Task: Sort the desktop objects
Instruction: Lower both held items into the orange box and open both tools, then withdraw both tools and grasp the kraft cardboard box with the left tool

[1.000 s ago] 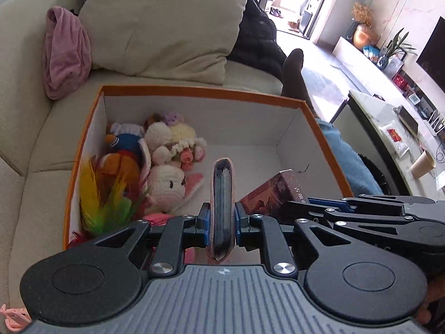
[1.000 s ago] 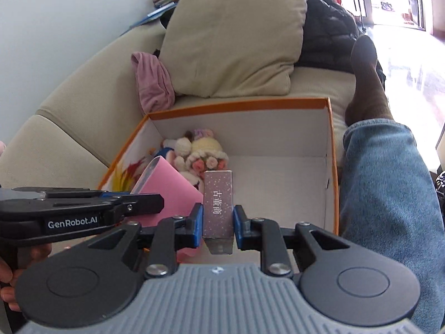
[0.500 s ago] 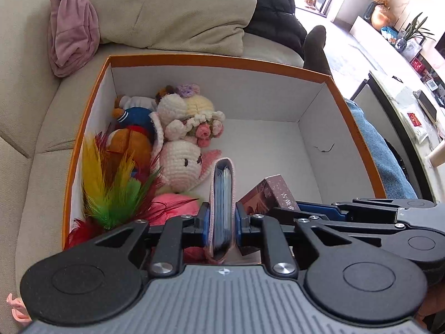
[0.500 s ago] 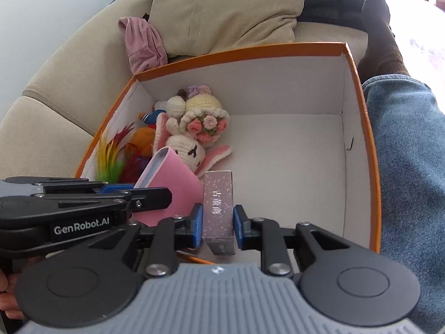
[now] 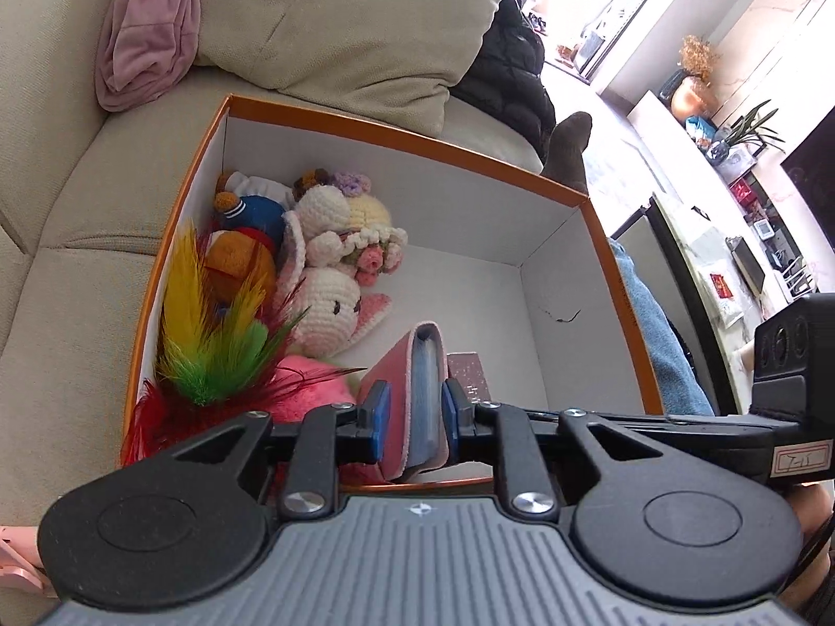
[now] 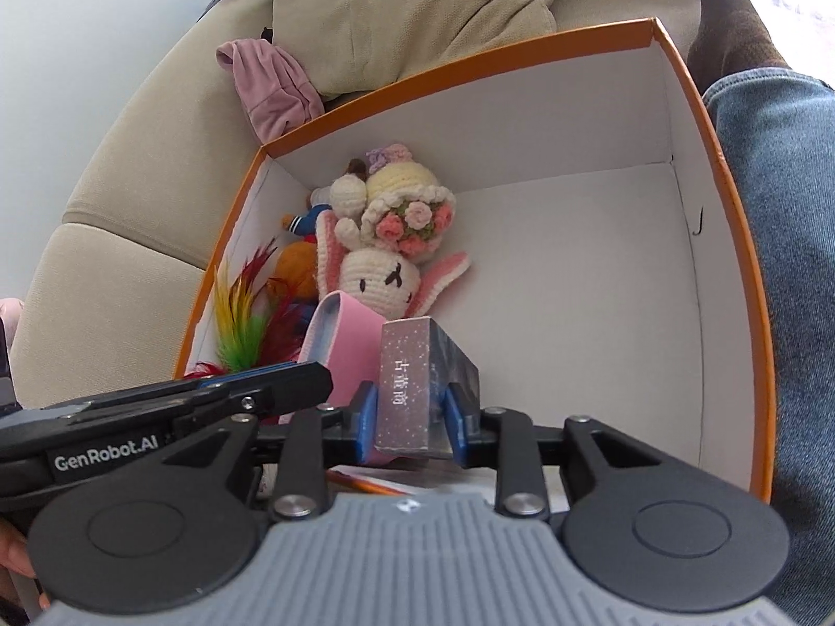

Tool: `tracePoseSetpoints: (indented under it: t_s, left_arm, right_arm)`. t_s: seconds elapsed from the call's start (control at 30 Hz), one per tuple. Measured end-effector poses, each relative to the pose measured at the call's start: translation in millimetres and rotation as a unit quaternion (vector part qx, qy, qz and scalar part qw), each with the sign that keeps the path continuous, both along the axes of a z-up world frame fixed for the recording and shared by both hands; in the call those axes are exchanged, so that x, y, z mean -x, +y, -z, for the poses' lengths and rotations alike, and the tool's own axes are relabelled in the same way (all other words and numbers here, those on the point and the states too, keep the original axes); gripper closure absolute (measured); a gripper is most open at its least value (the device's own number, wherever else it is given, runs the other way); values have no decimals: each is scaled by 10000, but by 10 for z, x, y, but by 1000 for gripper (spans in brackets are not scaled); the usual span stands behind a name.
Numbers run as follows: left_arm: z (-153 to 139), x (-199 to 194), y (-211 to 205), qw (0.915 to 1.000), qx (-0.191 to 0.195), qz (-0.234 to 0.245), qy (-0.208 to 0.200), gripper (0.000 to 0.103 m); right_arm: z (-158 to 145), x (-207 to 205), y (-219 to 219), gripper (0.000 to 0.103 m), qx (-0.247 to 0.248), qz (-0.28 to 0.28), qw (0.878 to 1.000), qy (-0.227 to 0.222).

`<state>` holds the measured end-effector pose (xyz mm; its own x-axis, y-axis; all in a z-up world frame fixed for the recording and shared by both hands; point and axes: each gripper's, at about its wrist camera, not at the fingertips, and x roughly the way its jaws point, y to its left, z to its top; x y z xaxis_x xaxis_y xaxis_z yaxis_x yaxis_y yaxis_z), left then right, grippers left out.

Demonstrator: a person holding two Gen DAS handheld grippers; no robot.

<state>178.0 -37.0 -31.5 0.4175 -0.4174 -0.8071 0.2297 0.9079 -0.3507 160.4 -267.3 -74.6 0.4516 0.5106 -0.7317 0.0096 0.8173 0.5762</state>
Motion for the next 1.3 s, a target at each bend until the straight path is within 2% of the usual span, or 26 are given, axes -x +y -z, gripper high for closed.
tracePoseSetpoints:
  t_s: [0.1,0.17,0.23,0.37,0.43,0.5,0.77,0.97,1.1,1.3]
  left_arm:
    - [35,-31,37,9999,86,-42,67,80]
    - [81,-51,60,9997,180,-66,148,80]
    - [105,-63,90,9993,323,-98,186,83]
    - [123,-78,122,9983,494,-135,277,84]
    - [126,-77,133,9981,513,-183,283,84]
    - [134,-80,137,9980,510,-210,293,84]
    - [135,-69,144,9981,505,-248,262,84]
    - [38,-19,169,9985,490,-249,77,84]
    - [-162,132,250,9988,383,-212,-220,84]
    - [-519,471,605,9969,-50,-464,-639,84]
  right_arm:
    - [47,-35,0,65,-182,8,9998,67]
    - [66,-47,-1,65,-259,34,9996,80]
    - [72,-51,-29,69,-391,108,9991,94]
    - [85,-76,-52,70,-546,140,9982,216]
    - [95,-91,-106,76,-824,232,9959,279]
    - [100,-121,-157,76,-1050,303,9932,401]
    - [84,-119,-130,76,-815,163,9959,351]
    - [-40,-46,-108,76,-435,3,9990,-52]
    - [-193,88,-32,76,-62,-252,9981,-567]
    - [-452,436,215,74,434,-777,9823,-1650]
